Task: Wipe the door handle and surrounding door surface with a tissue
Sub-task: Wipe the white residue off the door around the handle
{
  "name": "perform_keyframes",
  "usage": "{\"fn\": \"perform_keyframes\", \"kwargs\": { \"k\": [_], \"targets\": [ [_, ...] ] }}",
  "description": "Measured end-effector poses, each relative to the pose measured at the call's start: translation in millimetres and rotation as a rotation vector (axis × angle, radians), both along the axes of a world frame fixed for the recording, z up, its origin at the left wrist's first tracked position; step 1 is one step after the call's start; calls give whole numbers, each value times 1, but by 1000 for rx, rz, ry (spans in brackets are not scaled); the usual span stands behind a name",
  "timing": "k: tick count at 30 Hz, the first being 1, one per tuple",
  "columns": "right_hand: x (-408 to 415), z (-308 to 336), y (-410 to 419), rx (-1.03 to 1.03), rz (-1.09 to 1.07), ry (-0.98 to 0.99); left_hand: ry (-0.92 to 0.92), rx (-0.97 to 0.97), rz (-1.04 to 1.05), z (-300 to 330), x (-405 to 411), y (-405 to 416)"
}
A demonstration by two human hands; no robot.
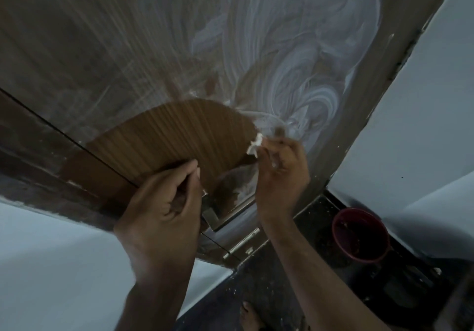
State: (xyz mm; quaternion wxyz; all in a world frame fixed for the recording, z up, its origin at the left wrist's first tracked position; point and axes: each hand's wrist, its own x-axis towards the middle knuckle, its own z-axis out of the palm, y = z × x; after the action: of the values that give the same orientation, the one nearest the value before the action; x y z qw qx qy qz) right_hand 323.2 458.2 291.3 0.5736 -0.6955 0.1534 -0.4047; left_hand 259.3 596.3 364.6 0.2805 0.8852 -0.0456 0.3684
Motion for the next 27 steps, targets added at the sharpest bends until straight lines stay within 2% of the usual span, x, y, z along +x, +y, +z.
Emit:
{"fn": "perform_keyframes", "kwargs": {
  "k": [2, 5, 9, 12, 17, 19, 23, 27],
  "targets": [
    [-3, -13, 2, 186, -8, 168, -34, 19, 3, -8, -1, 1],
    [-13, -12, 17, 175, 21, 243, -41, 28, -11, -10, -1, 1],
    [-42, 2, 53, -107, 239, 105, 6, -4, 21, -14, -2, 0],
    [-48, -7, 53, -180, 364, 59, 23, 5, 19, -16, -3, -1],
    [-20, -21, 12, 6, 198, 348, 7, -8, 19, -16, -3, -1],
    [-21, -16, 15, -21, 201, 337, 5, -7, 15, -17, -3, -2],
    [-34, -11, 32, -237, 252, 241, -1, 14, 1, -20, -4, -3],
    [-18, -24, -1, -31, 250, 403, 0, 21, -3, -21, -7, -3]
  ]
}}
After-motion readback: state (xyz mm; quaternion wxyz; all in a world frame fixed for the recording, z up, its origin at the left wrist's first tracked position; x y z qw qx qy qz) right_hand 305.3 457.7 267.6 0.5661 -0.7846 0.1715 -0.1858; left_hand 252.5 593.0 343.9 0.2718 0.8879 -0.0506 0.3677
